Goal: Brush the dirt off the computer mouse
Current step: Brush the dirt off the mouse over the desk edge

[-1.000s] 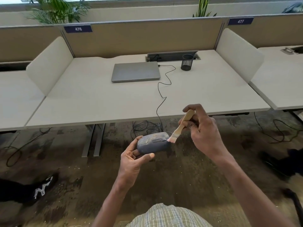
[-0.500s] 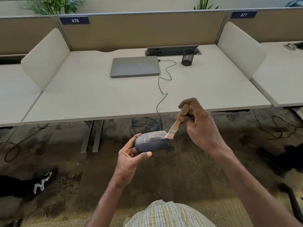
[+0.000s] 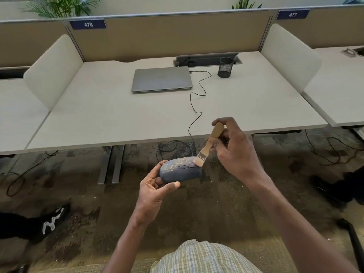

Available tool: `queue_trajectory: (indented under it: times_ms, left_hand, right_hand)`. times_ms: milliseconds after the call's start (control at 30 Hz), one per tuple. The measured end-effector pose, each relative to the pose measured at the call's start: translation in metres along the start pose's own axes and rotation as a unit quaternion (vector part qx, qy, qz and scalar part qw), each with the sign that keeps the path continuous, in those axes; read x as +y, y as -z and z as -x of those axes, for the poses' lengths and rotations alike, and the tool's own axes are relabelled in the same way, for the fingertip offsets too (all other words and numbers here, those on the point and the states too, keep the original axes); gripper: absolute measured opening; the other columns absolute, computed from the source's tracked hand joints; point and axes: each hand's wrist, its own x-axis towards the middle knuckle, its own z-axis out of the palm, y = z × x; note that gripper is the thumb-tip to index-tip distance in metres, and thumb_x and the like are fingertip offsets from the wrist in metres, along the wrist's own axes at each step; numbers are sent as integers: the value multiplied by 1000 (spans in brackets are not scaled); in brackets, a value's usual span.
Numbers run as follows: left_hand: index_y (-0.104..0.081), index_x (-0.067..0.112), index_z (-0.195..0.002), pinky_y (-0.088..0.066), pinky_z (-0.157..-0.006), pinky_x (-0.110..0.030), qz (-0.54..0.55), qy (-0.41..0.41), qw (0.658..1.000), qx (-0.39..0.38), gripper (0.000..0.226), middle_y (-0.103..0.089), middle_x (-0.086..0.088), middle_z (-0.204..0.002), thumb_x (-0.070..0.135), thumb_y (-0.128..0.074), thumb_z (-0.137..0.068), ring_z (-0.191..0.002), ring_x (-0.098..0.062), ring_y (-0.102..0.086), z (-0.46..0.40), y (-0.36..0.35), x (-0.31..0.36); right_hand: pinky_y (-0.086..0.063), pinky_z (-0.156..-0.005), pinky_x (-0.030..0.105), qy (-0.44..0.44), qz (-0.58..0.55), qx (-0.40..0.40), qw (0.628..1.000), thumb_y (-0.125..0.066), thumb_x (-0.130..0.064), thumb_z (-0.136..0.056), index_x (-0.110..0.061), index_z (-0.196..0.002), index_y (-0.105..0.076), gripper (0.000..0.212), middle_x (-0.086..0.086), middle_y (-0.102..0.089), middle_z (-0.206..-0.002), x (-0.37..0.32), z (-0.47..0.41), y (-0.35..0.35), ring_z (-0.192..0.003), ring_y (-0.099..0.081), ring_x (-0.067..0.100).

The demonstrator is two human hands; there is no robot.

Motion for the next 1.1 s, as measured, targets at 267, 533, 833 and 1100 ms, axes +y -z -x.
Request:
queue_trajectory:
  times_ms: [267, 533, 833, 1100]
  left_hand:
    - [-68, 34, -130, -64, -84, -29, 8, -2, 1000, 0, 78, -74, -6, -127, 18, -95, -59, -120, -27, -70, -2, 4, -1]
    - [-66, 32, -132, -64, -82, -27, 7, -5, 1000, 0, 80, -75, -6, -125, 19, -95, -58, -117, -25, -72, -2, 5, 2]
    - [-61, 29, -137, -63, -83, -26, -1, -8, 1000, -5, 82, -75, -3, -125, 18, -93, -62, -119, -25, -71, -1, 5, 2]
    - [-61, 30, -136, -63, -82, -26, -7, -2, 1000, -6, 83, -75, -2, -124, 19, -94, -60, -117, -26, -72, -2, 2, 3]
  right_hand:
    - [-60, -57, 28, -12, 3, 61, 998, -70, -11, -94, -17, -120, -52, 33, 2, -72, -87, -7, 7, -8, -70, -74, 11]
    - [-61, -60, 29, 3, -15, 72, 997, -70, -12, -94, -16, -119, -52, 32, 1, -73, -91, -12, 14, -11, -75, -74, 12]
    - [-59, -68, 29, 82, 14, 3, 997, -62, 10, -92, -24, -116, -47, 44, -3, -72, -94, -13, 17, -5, -83, -71, 8]
    - [-62, -73, 27, 104, -21, -11, 994, -57, 14, -92, -20, -114, -49, 42, -2, -73, -95, -13, 14, -9, -88, -72, 6]
